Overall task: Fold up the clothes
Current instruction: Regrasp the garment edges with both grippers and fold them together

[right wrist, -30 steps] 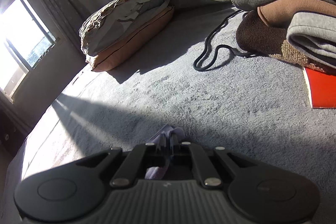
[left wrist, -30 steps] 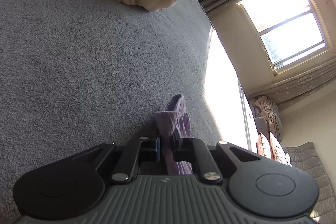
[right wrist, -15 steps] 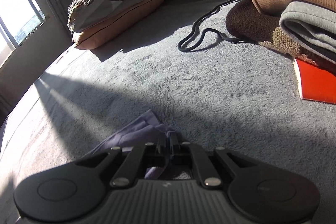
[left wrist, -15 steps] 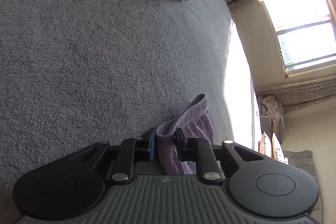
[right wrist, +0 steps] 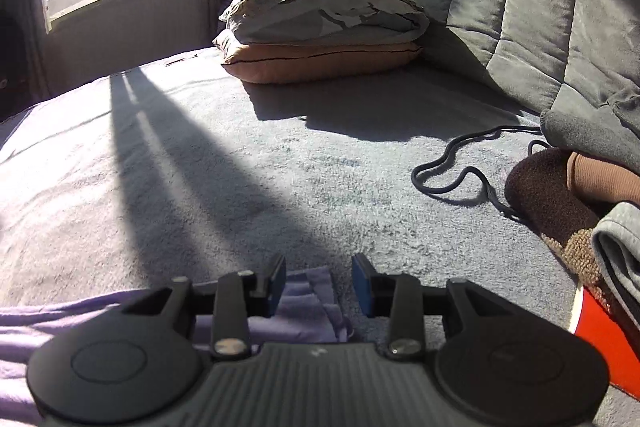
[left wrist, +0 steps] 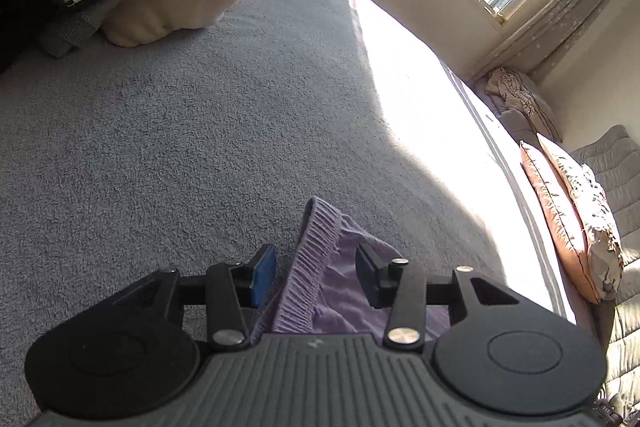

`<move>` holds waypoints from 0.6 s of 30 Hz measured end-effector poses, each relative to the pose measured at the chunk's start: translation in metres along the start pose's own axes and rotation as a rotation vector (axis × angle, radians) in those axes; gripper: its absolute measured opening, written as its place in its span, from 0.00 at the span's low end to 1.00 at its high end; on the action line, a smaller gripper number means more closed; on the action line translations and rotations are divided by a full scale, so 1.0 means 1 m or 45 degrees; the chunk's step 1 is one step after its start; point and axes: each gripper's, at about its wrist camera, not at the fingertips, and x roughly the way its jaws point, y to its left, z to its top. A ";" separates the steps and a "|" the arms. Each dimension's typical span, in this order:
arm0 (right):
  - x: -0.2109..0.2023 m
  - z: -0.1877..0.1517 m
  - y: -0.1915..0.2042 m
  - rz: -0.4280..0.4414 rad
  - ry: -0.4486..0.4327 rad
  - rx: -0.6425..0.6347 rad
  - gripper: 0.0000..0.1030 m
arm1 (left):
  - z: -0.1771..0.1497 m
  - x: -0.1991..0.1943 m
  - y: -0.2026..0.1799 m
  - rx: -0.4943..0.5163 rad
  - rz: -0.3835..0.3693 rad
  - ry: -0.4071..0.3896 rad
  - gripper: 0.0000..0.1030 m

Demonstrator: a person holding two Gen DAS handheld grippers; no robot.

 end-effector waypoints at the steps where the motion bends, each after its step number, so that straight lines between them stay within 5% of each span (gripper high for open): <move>1: 0.003 -0.001 0.002 0.011 0.010 -0.021 0.36 | -0.001 0.004 -0.002 0.038 0.012 0.006 0.45; 7: 0.035 -0.011 0.010 -0.039 0.067 -0.150 0.36 | -0.008 0.032 -0.013 0.180 0.057 0.007 0.40; 8: 0.036 -0.012 0.011 -0.026 0.059 -0.137 0.30 | -0.008 0.032 -0.014 0.190 0.065 -0.005 0.19; 10: 0.036 -0.012 0.017 -0.001 0.051 -0.180 0.04 | -0.008 0.032 -0.017 0.211 0.080 -0.028 0.12; 13: 0.033 -0.011 0.029 -0.014 0.030 -0.297 0.04 | -0.008 0.032 -0.021 0.242 0.104 -0.063 0.07; 18: 0.022 -0.002 0.009 0.010 -0.050 -0.176 0.04 | -0.006 0.029 -0.024 0.247 0.111 -0.112 0.06</move>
